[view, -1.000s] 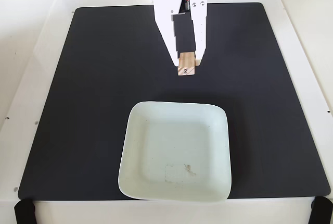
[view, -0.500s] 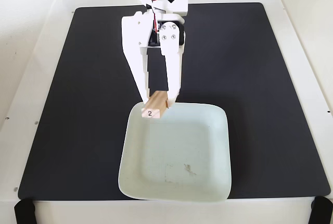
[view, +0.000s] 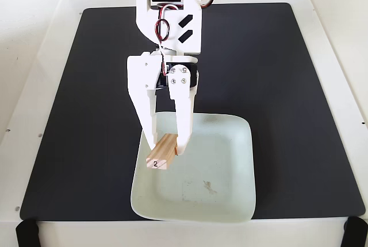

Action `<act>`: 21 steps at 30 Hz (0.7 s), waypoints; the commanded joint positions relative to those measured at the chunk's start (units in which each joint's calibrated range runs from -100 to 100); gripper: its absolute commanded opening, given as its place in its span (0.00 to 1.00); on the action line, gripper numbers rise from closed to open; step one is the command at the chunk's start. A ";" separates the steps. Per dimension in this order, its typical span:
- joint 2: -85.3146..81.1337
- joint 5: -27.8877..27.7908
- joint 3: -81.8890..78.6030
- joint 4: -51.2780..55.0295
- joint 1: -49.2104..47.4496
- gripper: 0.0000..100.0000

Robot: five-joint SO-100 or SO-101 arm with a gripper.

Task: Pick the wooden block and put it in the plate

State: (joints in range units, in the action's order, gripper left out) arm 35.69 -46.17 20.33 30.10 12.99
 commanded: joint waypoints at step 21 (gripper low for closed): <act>-0.01 0.09 3.10 -0.72 -2.46 0.01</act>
State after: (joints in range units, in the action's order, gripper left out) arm 36.03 -46.17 20.86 30.10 10.19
